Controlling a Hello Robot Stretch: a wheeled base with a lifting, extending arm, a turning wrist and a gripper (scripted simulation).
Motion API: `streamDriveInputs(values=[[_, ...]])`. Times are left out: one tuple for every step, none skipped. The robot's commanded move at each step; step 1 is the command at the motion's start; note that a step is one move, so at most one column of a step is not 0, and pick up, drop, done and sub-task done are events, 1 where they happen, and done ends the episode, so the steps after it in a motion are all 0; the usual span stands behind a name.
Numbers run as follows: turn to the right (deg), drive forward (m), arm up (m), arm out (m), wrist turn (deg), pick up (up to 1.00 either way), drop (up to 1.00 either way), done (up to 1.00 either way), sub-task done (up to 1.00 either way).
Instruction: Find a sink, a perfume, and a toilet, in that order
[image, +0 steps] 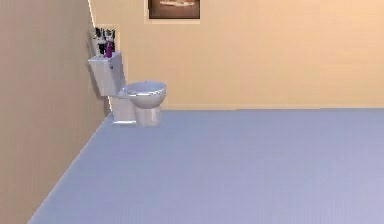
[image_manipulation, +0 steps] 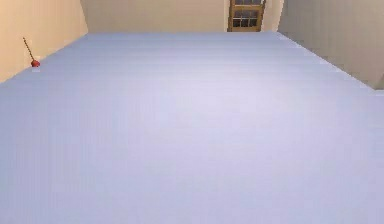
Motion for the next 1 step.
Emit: streamDriveInputs(values=[[0.0,0.1,0.0,0.0,0.0,0.0,0.0,0.0,0.0]])
